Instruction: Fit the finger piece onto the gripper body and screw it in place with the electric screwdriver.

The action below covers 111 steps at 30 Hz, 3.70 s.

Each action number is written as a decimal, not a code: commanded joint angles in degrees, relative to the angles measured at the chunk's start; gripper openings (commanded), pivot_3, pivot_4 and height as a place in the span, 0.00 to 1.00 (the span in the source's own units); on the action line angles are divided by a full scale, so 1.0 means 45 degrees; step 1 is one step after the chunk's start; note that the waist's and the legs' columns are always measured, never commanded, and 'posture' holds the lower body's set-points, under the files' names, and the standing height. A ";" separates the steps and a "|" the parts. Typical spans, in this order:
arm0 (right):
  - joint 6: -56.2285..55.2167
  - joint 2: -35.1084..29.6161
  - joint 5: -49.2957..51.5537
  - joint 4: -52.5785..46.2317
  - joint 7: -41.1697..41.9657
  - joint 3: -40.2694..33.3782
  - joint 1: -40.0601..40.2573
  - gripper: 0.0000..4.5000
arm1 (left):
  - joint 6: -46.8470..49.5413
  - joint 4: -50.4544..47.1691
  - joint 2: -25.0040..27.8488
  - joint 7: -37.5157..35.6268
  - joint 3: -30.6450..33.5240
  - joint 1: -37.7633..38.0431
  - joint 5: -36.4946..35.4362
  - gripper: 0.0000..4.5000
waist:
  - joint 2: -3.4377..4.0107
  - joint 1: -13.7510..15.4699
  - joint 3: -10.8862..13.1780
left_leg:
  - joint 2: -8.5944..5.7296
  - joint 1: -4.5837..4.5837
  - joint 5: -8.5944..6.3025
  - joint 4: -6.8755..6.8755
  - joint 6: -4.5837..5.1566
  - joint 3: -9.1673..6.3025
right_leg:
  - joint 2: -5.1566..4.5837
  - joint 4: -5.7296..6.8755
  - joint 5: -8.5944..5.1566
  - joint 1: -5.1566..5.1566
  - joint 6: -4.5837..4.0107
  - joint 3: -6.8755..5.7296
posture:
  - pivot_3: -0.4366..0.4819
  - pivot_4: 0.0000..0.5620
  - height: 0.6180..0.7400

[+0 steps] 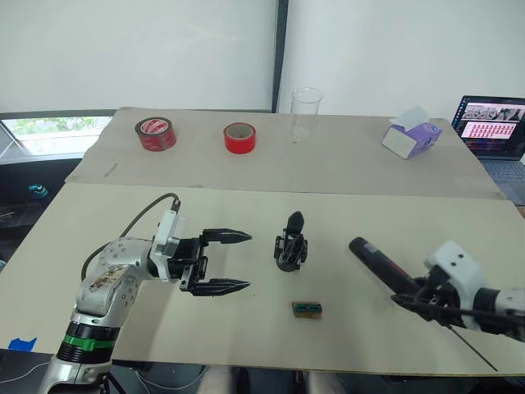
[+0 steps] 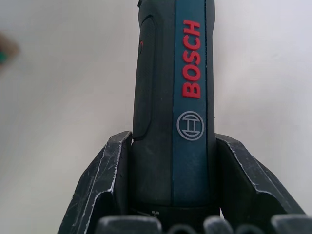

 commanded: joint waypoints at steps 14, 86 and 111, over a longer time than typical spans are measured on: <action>-0.1391 0.0190 -0.0529 0.1405 0.0901 0.1476 -0.1442 0.99 | 0.0103 -0.0274 0.0254 -0.0449 -0.0325 -0.0386 0.0104 1.00 | -0.0030 -0.0083 0.0018 | 0.0023 0.0021 0.0022 -0.0017 -0.0036 -0.0009 | 0.0042 0.0022 0.0008 0.0002 0.0001 -0.0008 | 0.48 0.27 1.00; 0.3997 0.2168 0.4418 -0.0293 0.4209 -0.5975 -0.4804 0.43 | -0.1273 -0.0415 0.1158 -0.0373 -0.0335 0.2094 0.1450 1.00 | -0.0041 0.0007 0.0030 | 0.0048 -0.0033 0.0056 0.0003 -0.0086 -0.0018 | 0.0067 0.0048 0.0114 -0.0055 -0.0052 -0.0047 | 0.48 0.27 1.00; -0.7070 0.6132 0.3122 -0.2438 0.4319 -0.0183 -0.2319 0.43 | -0.2666 0.1880 -0.2043 0.2812 -0.4922 0.1229 0.6248 1.00 | -0.0001 0.0026 0.0027 | 0.0022 0.0046 0.0029 0.0002 -0.0039 -0.0010 | 0.0034 0.0042 0.0096 0.0017 -0.0102 -0.0022 | 0.48 0.27 1.00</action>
